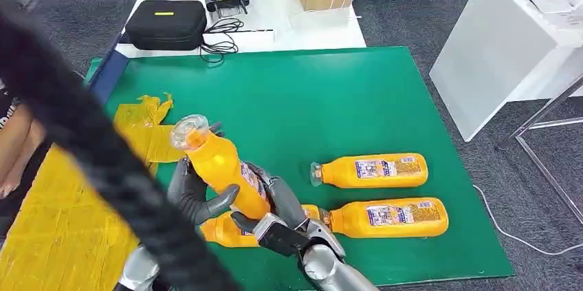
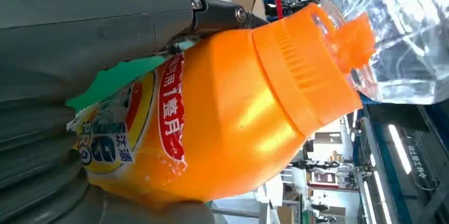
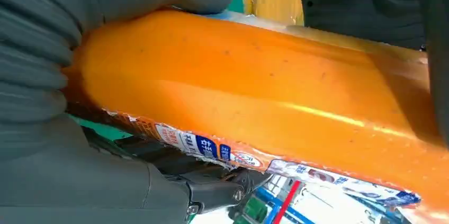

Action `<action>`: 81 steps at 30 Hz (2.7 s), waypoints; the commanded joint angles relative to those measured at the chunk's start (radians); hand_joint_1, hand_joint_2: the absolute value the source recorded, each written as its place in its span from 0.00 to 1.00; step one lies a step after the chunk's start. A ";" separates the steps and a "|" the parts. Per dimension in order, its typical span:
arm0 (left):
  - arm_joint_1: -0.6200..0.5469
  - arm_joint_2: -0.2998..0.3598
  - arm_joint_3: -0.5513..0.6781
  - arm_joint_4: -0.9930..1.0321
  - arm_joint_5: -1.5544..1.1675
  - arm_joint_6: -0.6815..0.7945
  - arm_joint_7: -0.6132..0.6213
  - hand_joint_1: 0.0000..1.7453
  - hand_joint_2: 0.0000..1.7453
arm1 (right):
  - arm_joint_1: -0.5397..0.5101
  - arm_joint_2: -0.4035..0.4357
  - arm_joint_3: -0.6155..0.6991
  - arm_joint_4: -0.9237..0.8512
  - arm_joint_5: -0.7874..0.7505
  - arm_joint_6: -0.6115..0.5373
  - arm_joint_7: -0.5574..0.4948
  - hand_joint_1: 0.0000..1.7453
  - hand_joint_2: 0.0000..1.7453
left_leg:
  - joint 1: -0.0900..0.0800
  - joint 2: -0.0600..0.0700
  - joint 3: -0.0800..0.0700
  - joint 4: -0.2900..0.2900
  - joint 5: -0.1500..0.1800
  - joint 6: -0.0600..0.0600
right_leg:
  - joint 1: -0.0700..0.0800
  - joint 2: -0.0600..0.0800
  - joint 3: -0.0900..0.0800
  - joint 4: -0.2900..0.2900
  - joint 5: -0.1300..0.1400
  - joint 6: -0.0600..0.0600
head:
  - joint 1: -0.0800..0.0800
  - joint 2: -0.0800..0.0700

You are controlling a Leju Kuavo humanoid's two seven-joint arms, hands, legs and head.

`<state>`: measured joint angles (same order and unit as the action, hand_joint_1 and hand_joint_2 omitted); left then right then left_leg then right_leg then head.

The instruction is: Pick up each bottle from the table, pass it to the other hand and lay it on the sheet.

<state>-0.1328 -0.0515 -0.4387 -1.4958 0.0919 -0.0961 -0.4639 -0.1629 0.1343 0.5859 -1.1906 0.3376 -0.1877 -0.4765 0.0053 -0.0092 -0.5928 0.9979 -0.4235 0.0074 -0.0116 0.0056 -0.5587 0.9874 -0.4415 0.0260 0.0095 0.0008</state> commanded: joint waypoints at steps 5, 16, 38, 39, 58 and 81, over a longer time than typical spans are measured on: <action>-0.031 0.005 -0.017 0.074 0.008 0.002 0.014 1.00 1.00 | -0.017 -0.029 0.058 -0.032 0.023 -0.018 -0.015 0.99 1.00 | 0.000 0.000 0.001 0.000 0.000 0.000 | 0.000 -0.001 0.001 -0.001 0.000 0.000 | 0.000 0.000; -0.032 0.022 0.020 0.043 -0.017 0.064 -0.005 1.00 1.00 | 0.015 -0.046 0.059 -0.127 0.054 -0.086 -0.014 0.00 1.00 | 0.000 0.000 0.001 0.000 0.000 0.000 | 0.000 0.000 0.001 0.000 0.000 0.000 | 0.000 0.000; -0.186 0.224 0.116 0.428 -1.663 0.568 0.511 1.00 1.00 | 0.091 -0.169 -0.037 -0.359 0.389 -0.059 0.192 0.00 1.00 | 0.001 -0.002 0.003 -0.002 0.001 0.000 | 0.001 -0.003 0.003 -0.002 0.000 -0.001 | 0.000 0.000; -0.193 0.223 0.111 0.448 -1.663 0.580 0.515 1.00 1.00 | 0.088 -0.169 -0.036 -0.354 0.389 -0.059 0.192 0.00 1.00 | 0.000 -0.001 0.003 -0.002 0.001 0.000 | 0.000 -0.002 0.003 -0.002 0.000 0.000 | 0.000 0.000; -0.456 0.139 0.127 1.086 -1.559 0.576 0.564 1.00 1.00 | -0.045 -0.238 0.121 -0.216 0.446 0.047 0.250 0.00 1.00 | 0.001 -0.001 0.001 -0.001 0.003 -0.001 | 0.001 -0.002 0.001 -0.001 0.003 -0.003 | 0.000 0.000; -0.399 0.089 0.248 1.051 -1.470 0.733 0.442 0.00 1.00 | -0.123 -0.320 0.230 -0.091 0.485 0.131 0.345 0.00 1.00 | 0.000 0.000 0.001 -0.001 0.004 0.000 | 0.000 -0.001 0.002 -0.001 0.003 -0.002 | 0.000 0.000</action>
<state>-0.5440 0.0889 -0.2456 -0.4925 -1.4179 0.6276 0.0396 -0.2207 -0.1293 0.7401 -1.3832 0.8152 -0.0744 -0.1613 0.0056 -0.0096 -0.5932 0.9977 -0.4193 0.0066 -0.0114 0.0048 -0.5588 0.9877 -0.4381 0.0243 0.0095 0.0008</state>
